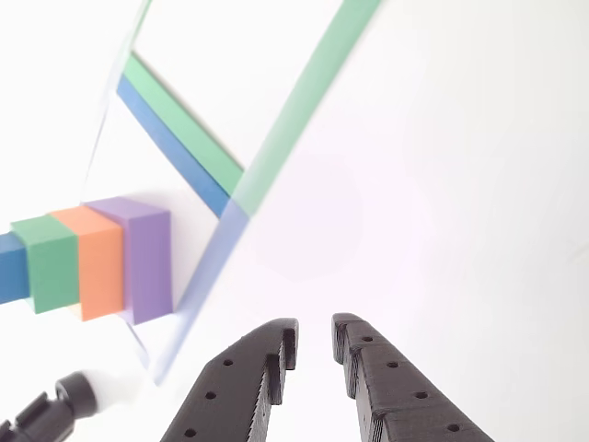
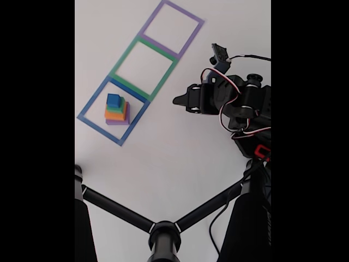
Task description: Tower of hanoi
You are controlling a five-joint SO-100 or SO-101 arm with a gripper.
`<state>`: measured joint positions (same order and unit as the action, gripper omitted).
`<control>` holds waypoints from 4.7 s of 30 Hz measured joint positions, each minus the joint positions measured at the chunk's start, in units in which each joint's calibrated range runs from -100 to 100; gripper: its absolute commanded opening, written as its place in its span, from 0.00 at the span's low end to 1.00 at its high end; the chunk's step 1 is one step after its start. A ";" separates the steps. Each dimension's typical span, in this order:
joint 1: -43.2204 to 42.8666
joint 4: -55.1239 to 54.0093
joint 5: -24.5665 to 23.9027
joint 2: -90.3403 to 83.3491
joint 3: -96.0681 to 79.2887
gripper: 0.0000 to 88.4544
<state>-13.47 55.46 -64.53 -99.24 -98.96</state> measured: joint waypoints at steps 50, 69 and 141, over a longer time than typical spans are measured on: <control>0.74 13.72 -9.26 -0.08 3.83 0.01; 0.74 13.72 -9.66 -0.17 3.83 0.02; 0.74 13.72 -9.66 -0.17 3.83 0.02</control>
<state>-12.73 69.18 -74.19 -99.41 -95.13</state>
